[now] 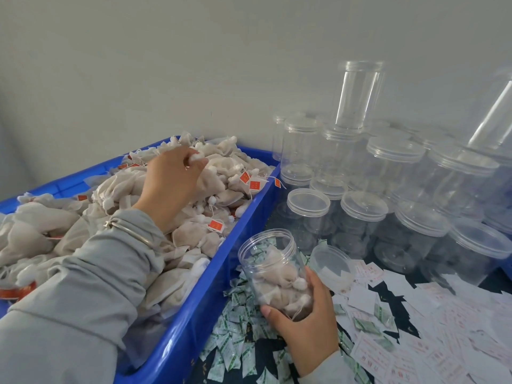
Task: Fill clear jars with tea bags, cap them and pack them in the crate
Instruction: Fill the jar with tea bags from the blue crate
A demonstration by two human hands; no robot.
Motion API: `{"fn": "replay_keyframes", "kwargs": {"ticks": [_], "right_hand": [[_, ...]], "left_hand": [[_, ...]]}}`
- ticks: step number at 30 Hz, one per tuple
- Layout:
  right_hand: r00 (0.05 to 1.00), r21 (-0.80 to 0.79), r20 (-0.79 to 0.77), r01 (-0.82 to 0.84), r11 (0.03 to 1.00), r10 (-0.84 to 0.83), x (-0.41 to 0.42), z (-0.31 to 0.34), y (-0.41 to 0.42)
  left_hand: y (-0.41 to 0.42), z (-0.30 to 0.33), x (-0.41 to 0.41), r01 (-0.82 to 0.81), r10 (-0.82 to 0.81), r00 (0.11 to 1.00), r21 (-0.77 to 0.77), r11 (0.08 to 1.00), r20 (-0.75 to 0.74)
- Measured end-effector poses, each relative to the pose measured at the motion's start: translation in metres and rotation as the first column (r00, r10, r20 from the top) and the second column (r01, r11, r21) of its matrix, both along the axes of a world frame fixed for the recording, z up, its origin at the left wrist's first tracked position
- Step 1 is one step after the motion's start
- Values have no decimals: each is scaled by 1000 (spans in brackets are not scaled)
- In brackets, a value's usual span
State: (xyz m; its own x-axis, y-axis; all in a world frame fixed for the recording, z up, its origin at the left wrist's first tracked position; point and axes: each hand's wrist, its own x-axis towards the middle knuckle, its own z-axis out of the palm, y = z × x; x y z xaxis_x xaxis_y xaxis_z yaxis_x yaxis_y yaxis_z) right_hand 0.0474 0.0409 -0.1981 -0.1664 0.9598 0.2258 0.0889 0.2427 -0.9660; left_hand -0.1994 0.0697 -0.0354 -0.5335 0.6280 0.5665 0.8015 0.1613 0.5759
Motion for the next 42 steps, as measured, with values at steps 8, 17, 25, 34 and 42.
{"fn": "replay_keyframes", "kwargs": {"ticks": [8, 17, 25, 34, 42], "right_hand": [[1000, 9, -3, 15, 1000, -15, 1, -2, 2], [998, 25, -19, 58, 998, -57, 0, 2, 1], [993, 47, -51, 107, 993, -105, 0, 5, 2], [947, 54, -95, 314, 948, -308, 22, 24, 6], [928, 127, -131, 364, 923, -348, 44, 34, 2]], "left_hand": [[-8, 2, 48, 560, -535, 762, 44, 827, 365], [-20, -9, 80, 822, -688, 538, -121, 557, 488], [-30, -14, 98, 821, -740, 566, -330, 466, 363], [-25, -17, 102, 607, -623, 748, 142, 782, 231], [2, -47, 113, 409, -714, 690, -749, 522, -120]]}}
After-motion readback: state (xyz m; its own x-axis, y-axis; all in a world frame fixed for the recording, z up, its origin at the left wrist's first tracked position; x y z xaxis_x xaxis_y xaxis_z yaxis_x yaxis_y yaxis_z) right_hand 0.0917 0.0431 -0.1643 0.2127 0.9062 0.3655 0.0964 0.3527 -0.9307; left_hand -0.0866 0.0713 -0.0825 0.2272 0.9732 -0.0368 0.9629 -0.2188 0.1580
